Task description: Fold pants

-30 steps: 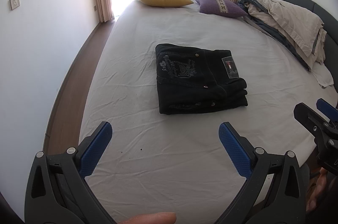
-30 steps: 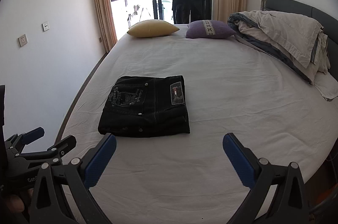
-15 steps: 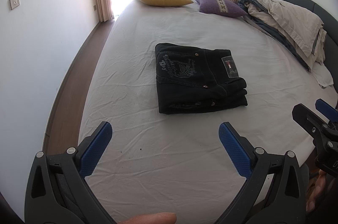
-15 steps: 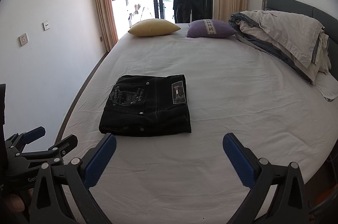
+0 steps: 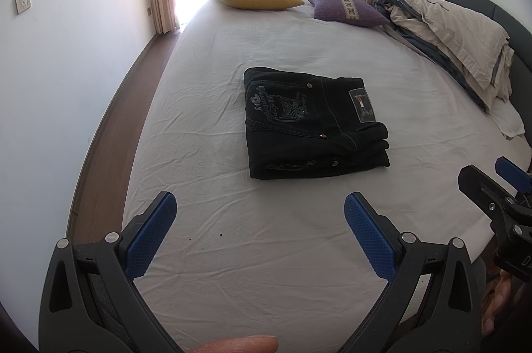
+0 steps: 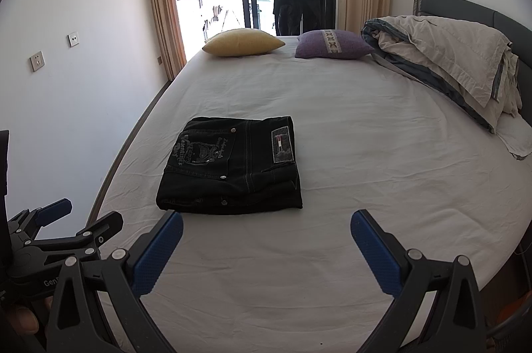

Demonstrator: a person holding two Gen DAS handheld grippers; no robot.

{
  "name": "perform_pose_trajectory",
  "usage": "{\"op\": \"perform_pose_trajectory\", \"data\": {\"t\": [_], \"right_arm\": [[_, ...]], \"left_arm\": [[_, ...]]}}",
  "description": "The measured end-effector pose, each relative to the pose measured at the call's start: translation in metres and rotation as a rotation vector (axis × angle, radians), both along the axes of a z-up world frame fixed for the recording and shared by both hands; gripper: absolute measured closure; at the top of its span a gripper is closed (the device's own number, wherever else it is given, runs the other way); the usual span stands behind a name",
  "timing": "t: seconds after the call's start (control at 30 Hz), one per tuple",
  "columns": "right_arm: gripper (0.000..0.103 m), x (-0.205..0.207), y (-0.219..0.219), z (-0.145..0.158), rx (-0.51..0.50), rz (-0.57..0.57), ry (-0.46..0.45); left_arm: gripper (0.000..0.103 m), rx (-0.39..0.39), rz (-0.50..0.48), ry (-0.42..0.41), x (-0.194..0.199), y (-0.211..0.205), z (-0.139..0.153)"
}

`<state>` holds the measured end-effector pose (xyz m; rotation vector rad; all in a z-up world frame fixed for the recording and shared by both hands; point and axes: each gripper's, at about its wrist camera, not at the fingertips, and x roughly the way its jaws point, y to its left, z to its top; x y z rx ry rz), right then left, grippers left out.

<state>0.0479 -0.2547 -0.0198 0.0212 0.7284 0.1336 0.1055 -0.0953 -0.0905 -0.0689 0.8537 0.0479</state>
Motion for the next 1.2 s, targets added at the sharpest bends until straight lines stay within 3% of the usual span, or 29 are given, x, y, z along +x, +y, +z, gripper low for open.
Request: {"op": "perform_pose_trajectory", "data": {"t": [1.2], "right_arm": [[0.0, -0.0037, 0.0004, -0.0056, 0.002, 0.007, 0.007]], "left_arm": [[0.0, -0.008, 0.018, 0.015, -0.0071, 0.0004, -0.0054]]}}
